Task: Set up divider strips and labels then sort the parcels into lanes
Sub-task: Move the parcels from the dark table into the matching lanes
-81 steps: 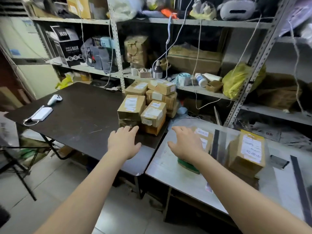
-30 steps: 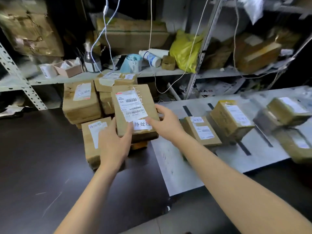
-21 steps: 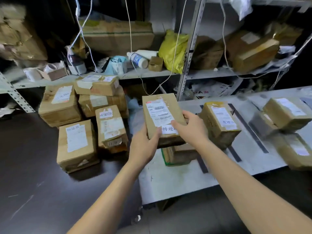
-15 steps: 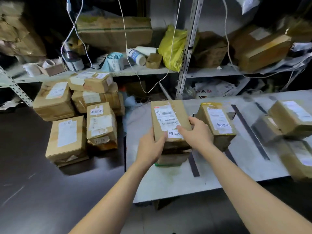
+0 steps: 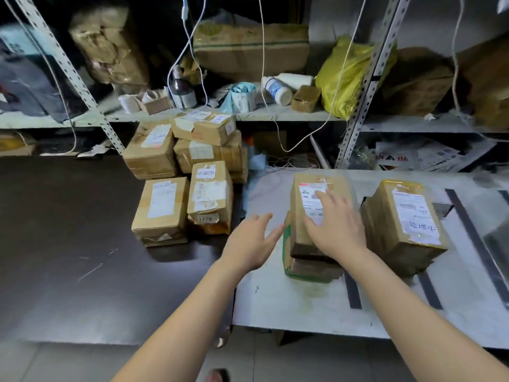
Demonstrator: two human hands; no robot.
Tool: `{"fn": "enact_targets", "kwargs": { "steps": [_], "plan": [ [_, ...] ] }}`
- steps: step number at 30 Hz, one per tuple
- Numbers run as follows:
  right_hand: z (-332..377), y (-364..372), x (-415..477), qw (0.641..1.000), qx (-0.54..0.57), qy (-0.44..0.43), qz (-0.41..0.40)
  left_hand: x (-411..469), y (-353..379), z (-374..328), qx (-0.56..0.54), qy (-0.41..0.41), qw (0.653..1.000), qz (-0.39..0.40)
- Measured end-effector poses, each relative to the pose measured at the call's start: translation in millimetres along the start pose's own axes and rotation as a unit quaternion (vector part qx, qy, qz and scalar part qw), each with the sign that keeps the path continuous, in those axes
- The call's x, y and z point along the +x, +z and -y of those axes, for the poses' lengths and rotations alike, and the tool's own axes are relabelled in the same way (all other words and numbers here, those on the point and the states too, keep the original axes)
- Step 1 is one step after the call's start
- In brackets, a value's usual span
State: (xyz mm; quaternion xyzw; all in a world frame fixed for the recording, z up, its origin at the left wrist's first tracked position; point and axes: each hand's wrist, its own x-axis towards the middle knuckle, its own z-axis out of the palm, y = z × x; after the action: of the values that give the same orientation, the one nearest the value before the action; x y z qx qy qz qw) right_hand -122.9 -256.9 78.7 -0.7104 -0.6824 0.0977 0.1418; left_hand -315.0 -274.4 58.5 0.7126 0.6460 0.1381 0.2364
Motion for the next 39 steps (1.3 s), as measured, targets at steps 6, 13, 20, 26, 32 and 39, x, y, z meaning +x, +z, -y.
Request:
{"fn": "enact_targets", "kwargs": {
  "steps": [6,13,20,26,32,39],
  "plan": [
    [74,19,37,0.992,-0.055,-0.107,0.048,13,-74,73,0.112,-0.03,0.992,-0.05],
    [146,61,86,0.986,-0.067,-0.119,0.094,50,-126,156,0.193,-0.038,0.979,-0.053],
    [191,107,108,0.987,0.025,-0.034,0.154,96,-106,216,0.135,-0.04,0.99,-0.016],
    [203,133,106,0.972,0.186,0.054,0.133,112,-68,223,-0.161,-0.041,0.986,0.032],
    [204,137,98,0.96,0.24,0.089,0.115,107,-57,218,-0.271,-0.028,0.962,-0.005],
    [197,126,75,0.952,0.272,0.097,0.097,81,-60,200,-0.258,-0.022,0.966,-0.024]
  ]
}}
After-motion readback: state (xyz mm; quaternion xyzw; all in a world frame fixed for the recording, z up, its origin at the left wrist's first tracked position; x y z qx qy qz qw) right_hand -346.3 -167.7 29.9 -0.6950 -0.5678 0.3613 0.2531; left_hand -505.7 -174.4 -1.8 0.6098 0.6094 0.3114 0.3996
